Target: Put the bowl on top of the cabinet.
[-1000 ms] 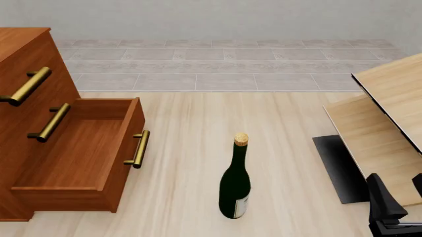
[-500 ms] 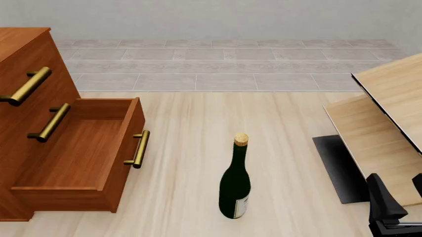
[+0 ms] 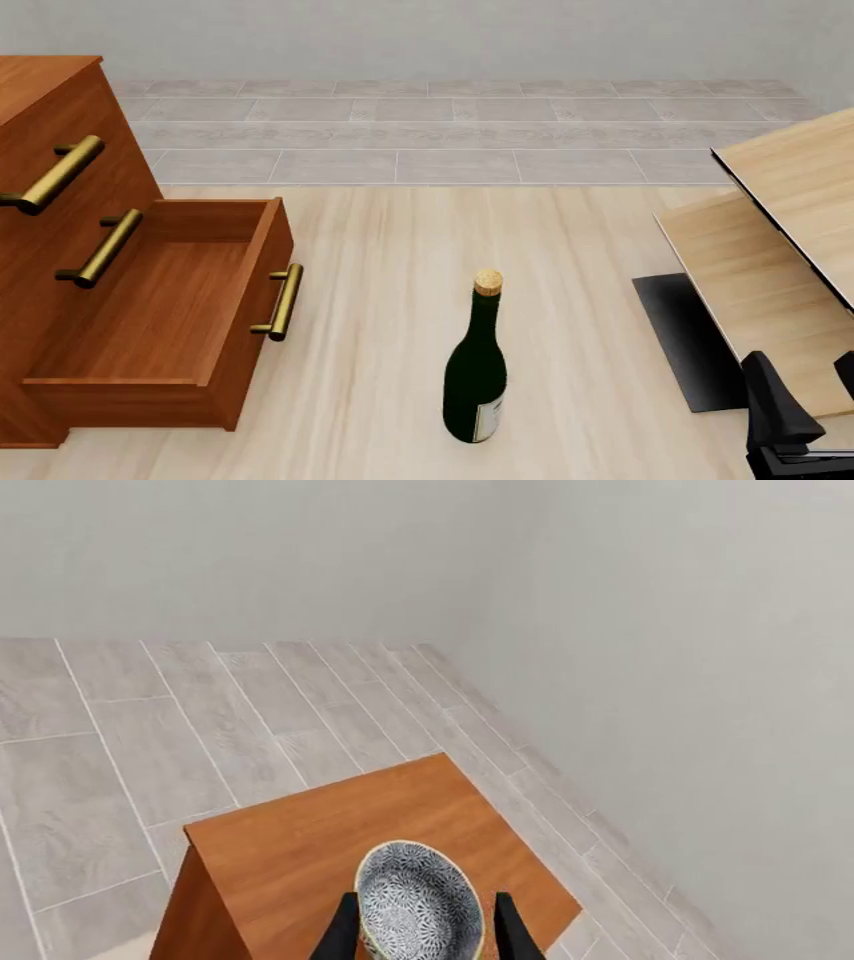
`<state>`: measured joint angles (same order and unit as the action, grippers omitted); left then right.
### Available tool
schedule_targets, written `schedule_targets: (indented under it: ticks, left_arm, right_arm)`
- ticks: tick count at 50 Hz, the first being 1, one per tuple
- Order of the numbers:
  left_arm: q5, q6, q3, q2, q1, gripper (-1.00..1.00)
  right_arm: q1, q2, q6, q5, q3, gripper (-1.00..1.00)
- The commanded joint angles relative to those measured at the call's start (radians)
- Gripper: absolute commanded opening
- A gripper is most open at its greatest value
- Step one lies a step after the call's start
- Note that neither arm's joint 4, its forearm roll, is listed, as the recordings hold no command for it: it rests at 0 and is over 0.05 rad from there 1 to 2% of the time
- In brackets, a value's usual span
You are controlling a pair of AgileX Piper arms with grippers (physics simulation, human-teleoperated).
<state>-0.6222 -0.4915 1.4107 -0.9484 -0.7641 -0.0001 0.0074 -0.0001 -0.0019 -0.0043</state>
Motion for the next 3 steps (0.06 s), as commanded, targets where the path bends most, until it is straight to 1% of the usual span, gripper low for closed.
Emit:
schedule_targets:
  ticks: [1,2,3]
  left_arm:
    - [-0.001,-0.018,0.028,0.036,0.001,1.0]
    - [0.015,-0.021,0.024,0.052,-0.003,1.0]
    - [0.005,-0.026,0.029,0.051,0.007,1.0]
  right_arm:
    - [0.0,0.0,0.0,0.0,0.0,1.0]
    - [0.0,0.0,0.0,0.0,0.0,1.0]
    - [0.0,0.0,0.0,0.0,0.0,1.0]
